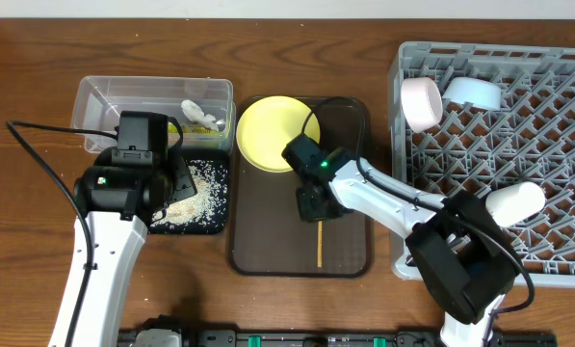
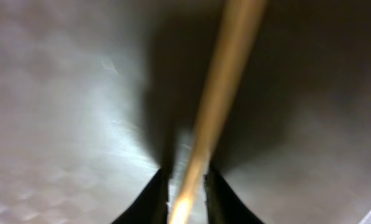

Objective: Sort waste into correct bins and load items into the dishwasher rack
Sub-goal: 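Return the right gripper to the tray and grasp the second chopstick, then carry the second chopstick to the rack and release it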

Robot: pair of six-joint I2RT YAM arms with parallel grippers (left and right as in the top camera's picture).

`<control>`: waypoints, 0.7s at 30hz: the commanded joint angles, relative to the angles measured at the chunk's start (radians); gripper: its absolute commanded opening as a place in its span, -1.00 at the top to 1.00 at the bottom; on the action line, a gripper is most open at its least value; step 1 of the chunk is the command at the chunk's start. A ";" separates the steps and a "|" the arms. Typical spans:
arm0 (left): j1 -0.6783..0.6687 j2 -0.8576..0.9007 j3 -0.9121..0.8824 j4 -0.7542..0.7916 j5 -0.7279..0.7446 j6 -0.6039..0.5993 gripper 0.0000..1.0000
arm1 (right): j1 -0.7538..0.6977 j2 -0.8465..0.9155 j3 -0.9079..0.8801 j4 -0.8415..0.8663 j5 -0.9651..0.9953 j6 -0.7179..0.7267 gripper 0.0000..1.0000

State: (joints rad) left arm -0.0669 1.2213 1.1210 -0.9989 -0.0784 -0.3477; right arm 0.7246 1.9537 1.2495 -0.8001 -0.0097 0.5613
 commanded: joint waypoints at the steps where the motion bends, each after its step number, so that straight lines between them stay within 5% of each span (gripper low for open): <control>1: 0.005 0.000 -0.004 -0.007 -0.008 -0.017 -0.19 | -0.016 0.014 0.005 -0.024 0.088 0.037 0.72; 4: 0.005 0.000 -0.004 -0.007 -0.008 -0.017 -0.18 | -0.043 -0.001 0.005 -0.042 0.088 0.036 0.98; 21: 0.005 0.000 -0.004 -0.006 -0.008 -0.017 -0.19 | -0.311 -0.466 0.005 -0.121 0.081 -0.326 0.95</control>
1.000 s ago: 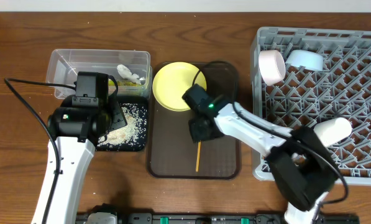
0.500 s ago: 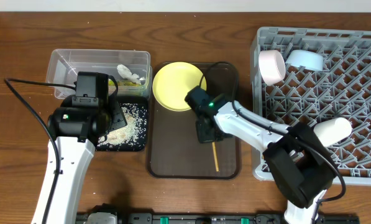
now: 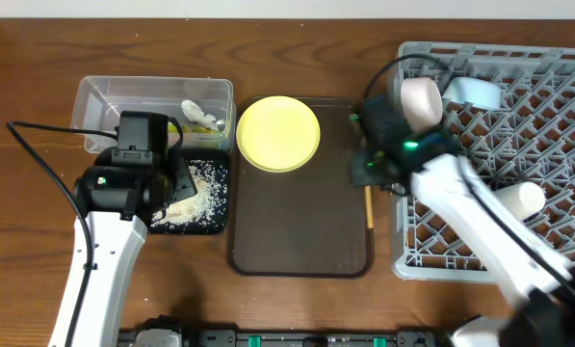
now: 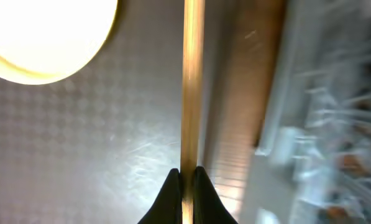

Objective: Sort waste into correct bins and load items into the dishwasher rack
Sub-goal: 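Carry the second chopstick to the rack and release it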

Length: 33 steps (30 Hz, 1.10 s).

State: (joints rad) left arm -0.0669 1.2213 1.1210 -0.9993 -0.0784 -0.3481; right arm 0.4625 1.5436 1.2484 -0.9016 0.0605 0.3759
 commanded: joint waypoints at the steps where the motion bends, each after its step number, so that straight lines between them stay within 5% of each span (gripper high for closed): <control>1: 0.005 0.000 -0.004 -0.006 -0.008 -0.016 -0.19 | -0.067 -0.074 0.006 -0.032 0.011 -0.180 0.93; 13: 0.005 0.000 -0.004 -0.006 -0.008 -0.017 -0.19 | -0.221 -0.061 -0.054 -0.146 0.014 -0.212 0.96; 23: 0.005 0.000 -0.004 -0.006 -0.008 -0.017 -0.20 | -0.222 -0.044 -0.099 -0.099 0.018 -0.212 0.52; 33: 0.005 0.000 -0.004 -0.006 -0.008 -0.016 -0.20 | -0.215 -0.051 -0.046 -0.002 -0.033 -0.213 0.37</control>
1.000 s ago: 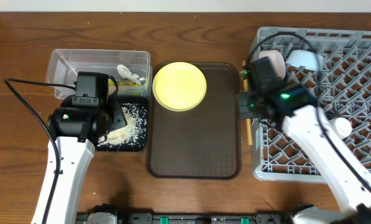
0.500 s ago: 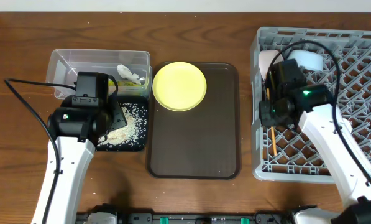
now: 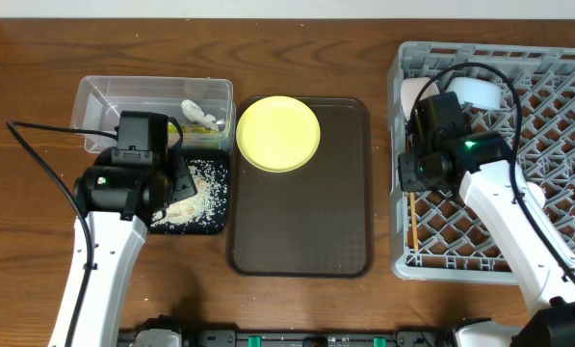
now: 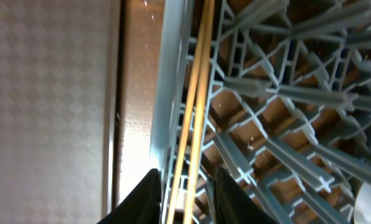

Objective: Sort waste into correct bins and load items into the dishwasher rack
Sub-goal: 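Carry the second chopstick to the rack and release it, then reach the right gripper to the yellow plate and grasp its edge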

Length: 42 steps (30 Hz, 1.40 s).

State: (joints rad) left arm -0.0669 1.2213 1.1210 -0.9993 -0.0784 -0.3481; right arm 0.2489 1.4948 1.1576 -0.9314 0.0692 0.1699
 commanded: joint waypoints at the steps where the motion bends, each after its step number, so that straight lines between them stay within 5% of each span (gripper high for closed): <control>1: 0.005 0.000 -0.004 -0.006 -0.008 -0.016 -0.19 | 0.003 -0.002 0.056 0.047 -0.069 -0.007 0.34; 6: 0.005 0.000 -0.004 -0.006 -0.008 -0.016 -0.20 | 0.051 -0.002 0.077 0.251 -0.230 -0.006 0.16; 15: 0.005 0.000 -0.004 -0.006 -0.008 -0.016 -0.19 | 0.196 0.145 0.076 0.555 -0.126 0.014 -0.07; 29: 0.005 0.000 -0.004 -0.006 -0.008 -0.017 -0.19 | 0.254 0.529 0.077 0.779 -0.079 0.248 -0.04; 34: 0.005 0.000 -0.004 -0.006 -0.008 -0.016 -0.20 | 0.262 0.566 0.077 0.755 -0.088 0.253 0.10; 42: 0.005 0.000 -0.004 -0.007 -0.008 -0.017 -0.19 | 0.242 0.513 0.077 0.678 -0.072 0.252 0.75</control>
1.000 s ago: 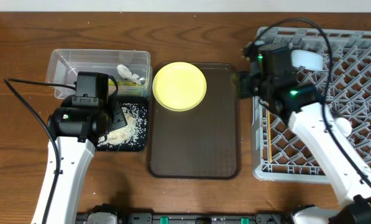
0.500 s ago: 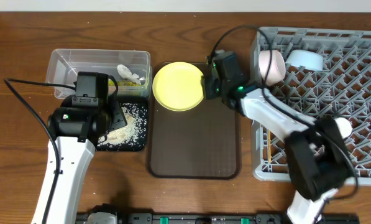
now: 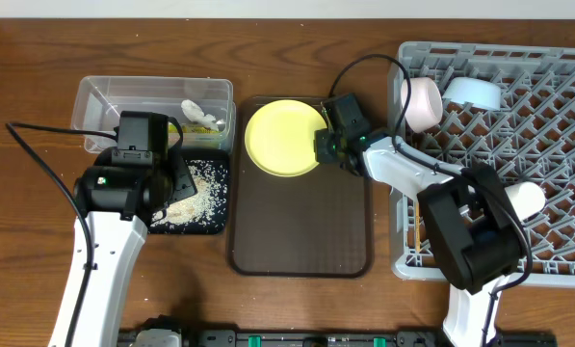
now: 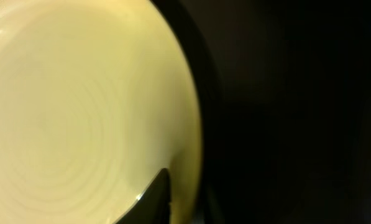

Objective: Sort waste into correct bins and load items into the dishwasher rack
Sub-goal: 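Reach the right gripper to the yellow plate and grasp its edge, then lift the yellow plate into the rack and stand it upright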

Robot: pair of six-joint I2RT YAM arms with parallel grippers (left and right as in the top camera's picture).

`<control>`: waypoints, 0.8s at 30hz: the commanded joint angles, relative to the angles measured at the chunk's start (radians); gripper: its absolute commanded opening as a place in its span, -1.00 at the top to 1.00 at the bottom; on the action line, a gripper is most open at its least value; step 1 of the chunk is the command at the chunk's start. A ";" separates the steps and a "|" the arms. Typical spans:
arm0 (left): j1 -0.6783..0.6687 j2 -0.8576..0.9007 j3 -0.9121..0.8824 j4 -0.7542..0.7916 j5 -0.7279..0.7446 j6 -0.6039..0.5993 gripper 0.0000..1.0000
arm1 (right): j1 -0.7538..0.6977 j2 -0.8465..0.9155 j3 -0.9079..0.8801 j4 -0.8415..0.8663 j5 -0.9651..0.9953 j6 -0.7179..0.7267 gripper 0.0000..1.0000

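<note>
A yellow plate lies at the far end of the brown tray. My right gripper is at the plate's right rim. In the right wrist view one dark finger rests on the plate's face and the rim runs between the jaws, so the gripper is shut on it. A wooden chopstick lies in the grey dishwasher rack near its left edge. My left arm hangs over the black bin; its fingers are hidden.
The rack also holds a pink cup, a white bowl and a white cup. At left, a clear bin holds white scraps, and a black bin holds rice-like grains.
My right gripper was open over the rack's left edge with the chopstick lying below it. It is now at the plate's right rim on the tray, shut on it. The left arm is unchanged.
My right gripper was shut on the chopstick on the tray. Then it held the chopstick near the tray's right edge. Then it stood open over the rack, the chopstick left inside. Now it grips the yellow plate's rim.
</note>
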State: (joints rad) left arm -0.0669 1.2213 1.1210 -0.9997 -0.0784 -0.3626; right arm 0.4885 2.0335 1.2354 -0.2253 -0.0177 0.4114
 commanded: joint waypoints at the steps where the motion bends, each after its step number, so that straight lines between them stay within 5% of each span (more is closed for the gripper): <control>1: 0.005 0.000 -0.004 -0.006 -0.008 -0.002 -0.20 | -0.005 -0.045 -0.001 -0.046 0.023 0.010 0.80; 5: 0.005 0.000 -0.004 -0.006 -0.008 -0.002 -0.20 | -0.031 -0.120 -0.001 -0.091 0.046 -0.035 0.98; 15: 0.005 0.000 -0.004 -0.006 -0.008 -0.002 -0.19 | -0.124 -0.393 -0.001 -0.245 0.065 -0.119 0.98; 24: 0.005 0.000 -0.004 -0.006 -0.008 -0.002 -0.19 | -0.212 -0.658 -0.001 -0.431 0.448 -0.297 0.98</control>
State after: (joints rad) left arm -0.0669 1.2213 1.1210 -1.0000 -0.0784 -0.3626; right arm 0.3084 1.4380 1.2335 -0.6334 0.2405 0.2108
